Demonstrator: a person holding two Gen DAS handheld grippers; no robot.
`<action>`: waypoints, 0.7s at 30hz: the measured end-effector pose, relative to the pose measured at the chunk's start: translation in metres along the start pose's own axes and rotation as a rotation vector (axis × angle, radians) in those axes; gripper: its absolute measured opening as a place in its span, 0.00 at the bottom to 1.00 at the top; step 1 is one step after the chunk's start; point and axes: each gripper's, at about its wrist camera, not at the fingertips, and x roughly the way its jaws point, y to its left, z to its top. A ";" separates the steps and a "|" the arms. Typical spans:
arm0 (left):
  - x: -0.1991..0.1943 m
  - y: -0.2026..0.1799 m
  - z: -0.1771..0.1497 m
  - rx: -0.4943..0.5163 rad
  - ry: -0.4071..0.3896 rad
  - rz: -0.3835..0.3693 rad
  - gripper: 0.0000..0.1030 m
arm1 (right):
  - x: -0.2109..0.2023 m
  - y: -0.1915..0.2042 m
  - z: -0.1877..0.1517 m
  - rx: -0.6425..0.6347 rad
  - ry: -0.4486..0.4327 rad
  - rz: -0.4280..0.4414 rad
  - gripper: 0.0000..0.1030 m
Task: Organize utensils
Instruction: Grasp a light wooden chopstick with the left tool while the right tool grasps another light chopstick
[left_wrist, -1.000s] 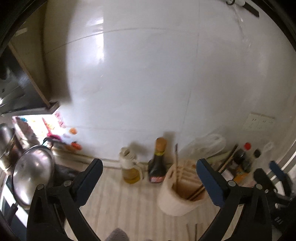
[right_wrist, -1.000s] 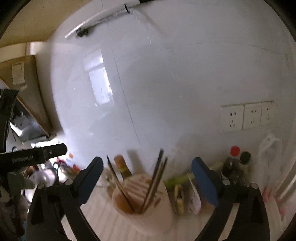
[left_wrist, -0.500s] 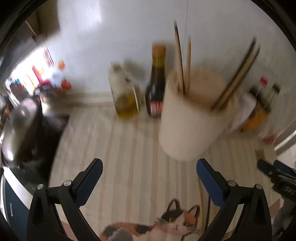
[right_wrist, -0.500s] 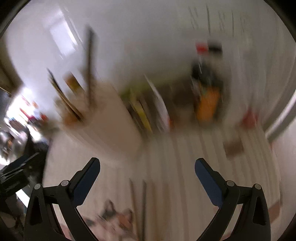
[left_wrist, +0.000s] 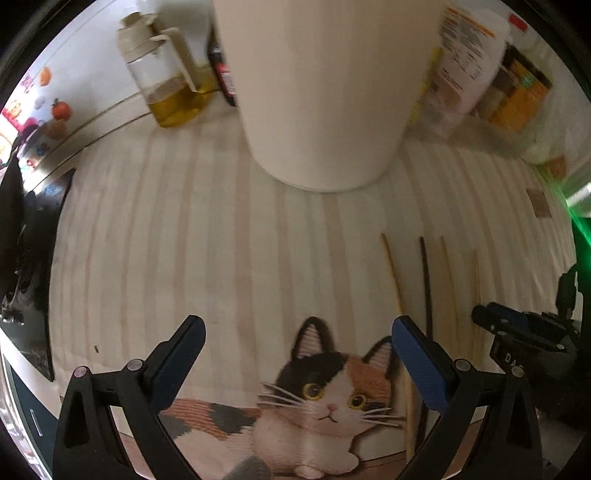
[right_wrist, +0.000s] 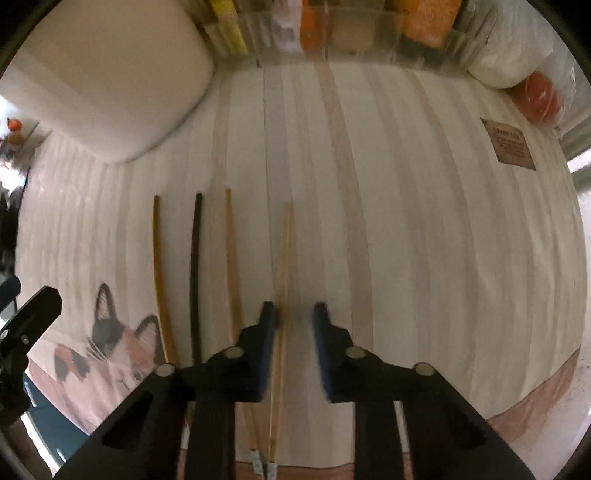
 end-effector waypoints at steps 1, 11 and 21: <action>0.002 -0.004 0.000 0.005 0.006 -0.007 1.00 | 0.001 -0.002 -0.001 -0.005 0.001 -0.006 0.07; 0.023 -0.043 -0.002 0.028 0.084 -0.113 0.84 | 0.007 -0.062 -0.016 0.012 0.035 -0.030 0.06; 0.047 -0.060 -0.005 0.123 0.119 -0.077 0.07 | 0.007 -0.100 -0.016 0.026 0.069 -0.005 0.06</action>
